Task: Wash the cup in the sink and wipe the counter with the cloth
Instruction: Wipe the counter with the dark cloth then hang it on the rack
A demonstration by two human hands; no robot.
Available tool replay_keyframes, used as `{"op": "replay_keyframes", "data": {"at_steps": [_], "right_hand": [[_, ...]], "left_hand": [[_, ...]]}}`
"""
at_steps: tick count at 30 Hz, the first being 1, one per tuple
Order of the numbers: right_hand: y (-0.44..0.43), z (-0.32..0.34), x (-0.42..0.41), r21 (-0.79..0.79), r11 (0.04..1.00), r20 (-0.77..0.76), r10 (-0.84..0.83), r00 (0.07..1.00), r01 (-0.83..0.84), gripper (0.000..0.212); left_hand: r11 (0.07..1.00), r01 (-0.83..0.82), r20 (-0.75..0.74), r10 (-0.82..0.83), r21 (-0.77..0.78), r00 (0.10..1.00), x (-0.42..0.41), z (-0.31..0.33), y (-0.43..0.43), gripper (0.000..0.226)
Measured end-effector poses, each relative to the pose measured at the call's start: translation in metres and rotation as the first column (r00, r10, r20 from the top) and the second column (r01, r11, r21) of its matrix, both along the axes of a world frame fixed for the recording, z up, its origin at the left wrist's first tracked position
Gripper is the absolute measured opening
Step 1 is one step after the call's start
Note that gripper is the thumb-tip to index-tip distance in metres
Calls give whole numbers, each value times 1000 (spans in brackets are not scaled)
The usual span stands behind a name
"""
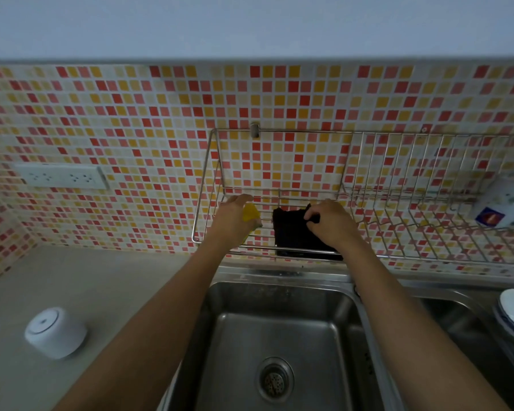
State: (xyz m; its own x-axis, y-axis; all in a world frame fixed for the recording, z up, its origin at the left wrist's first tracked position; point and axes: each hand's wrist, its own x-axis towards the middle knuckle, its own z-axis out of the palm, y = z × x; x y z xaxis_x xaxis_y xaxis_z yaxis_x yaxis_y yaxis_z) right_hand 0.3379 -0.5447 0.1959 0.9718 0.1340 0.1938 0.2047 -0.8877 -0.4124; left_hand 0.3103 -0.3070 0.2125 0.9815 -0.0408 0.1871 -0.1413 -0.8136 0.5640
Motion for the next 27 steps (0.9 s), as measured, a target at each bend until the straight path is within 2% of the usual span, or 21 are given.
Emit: {"op": "replay_keyframes", "data": {"at_steps": [3,6,9,13,17,21,27], "right_hand": [[0,1,0,7,1000,-31,-16,999,16,18],[2,5,-3,35,999,6,-31,1000,31,20],[3,12,-9,109,994,78,-24,997,15,20],[9,16,-31,118,991,109,51,993,-64,26],[10,9,-46,1,999,-38,45,998,-45,44],[15,16,-49,-30,999,-141,24,990,-28,48],[19,15,-54,-42,999,-85,-32,996,28,44]], "left_hand": [[998,-66,-1,66,-18,998,-3,0,0,70],[989,-122,-61,127,80,990,-3,-1,0,75],[993,-121,-146,122,16,982,0,-1,2,73],[991,-129,-57,127,-29,990,-3,3,1,78],[991,-96,7,96,93,995,-16,-1,-1,67],[993,-79,-91,86,84,992,-19,1,4,78],[996,-55,-249,70,66,966,-6,0,9,88]]}}
